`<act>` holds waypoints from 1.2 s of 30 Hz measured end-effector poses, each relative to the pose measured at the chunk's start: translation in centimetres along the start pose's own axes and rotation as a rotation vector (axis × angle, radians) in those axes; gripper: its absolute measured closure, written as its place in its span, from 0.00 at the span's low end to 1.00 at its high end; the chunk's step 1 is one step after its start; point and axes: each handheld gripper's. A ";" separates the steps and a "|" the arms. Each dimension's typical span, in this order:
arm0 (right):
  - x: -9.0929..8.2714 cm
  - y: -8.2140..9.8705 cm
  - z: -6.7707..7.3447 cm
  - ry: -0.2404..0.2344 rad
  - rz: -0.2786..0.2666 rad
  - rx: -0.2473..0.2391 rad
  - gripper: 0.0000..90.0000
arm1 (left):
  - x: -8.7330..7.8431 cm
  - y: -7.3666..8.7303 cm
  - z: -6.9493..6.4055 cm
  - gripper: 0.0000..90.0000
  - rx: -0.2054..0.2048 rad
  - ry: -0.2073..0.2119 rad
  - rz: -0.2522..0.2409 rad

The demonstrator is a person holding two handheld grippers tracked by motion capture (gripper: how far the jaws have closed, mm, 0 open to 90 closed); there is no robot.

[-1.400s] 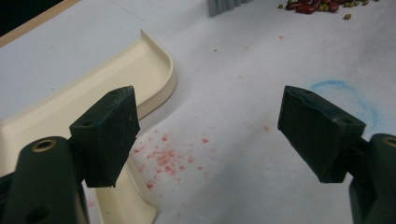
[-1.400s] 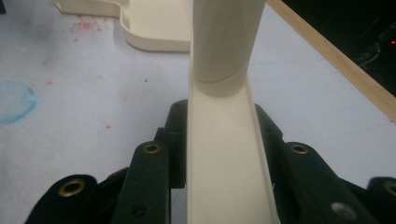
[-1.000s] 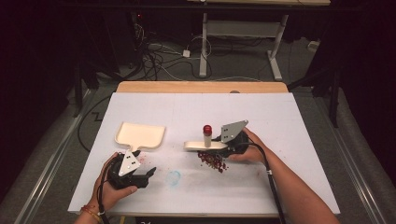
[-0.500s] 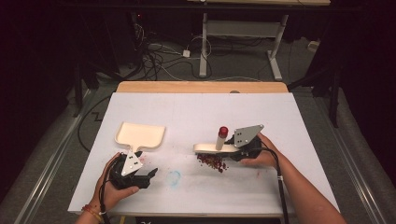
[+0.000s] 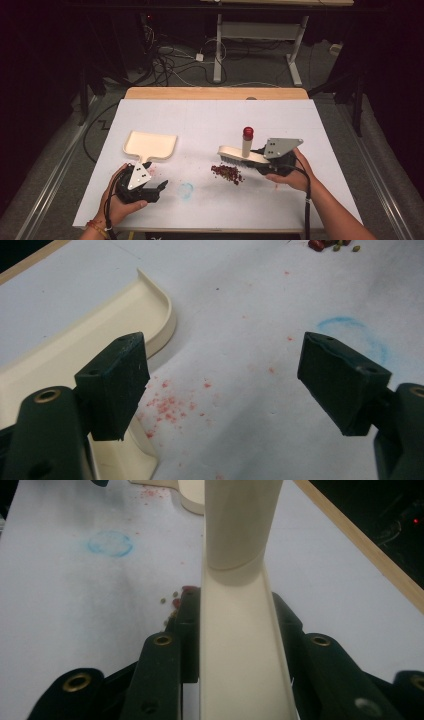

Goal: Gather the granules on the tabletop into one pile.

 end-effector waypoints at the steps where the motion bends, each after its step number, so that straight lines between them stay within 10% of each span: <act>1: -0.7 0.2 0.3 0.010 0.004 0.020 0.75 | 0.0 0.0 -0.1 0.22 0.001 0.002 0.000; 12: -5.5 3.5 3.1 0.038 0.091 0.112 0.75 | 0.3 -0.4 -0.4 0.22 0.022 0.009 0.001; 16: -5.2 4.3 3.3 0.044 0.149 0.122 0.75 | 0.5 -0.6 -0.4 0.22 0.029 0.014 0.004; 36: -2.9 1.8 3.6 0.060 0.101 0.104 0.75 | 0.2 -0.4 -0.3 0.22 0.024 0.015 -0.006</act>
Point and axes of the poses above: each handheld gripper's, and its own axes: x roughly forward along the jaws, y roughly out of its underside, z roughly to its left, and after that the axes turned 1 degree about -z, right-handed
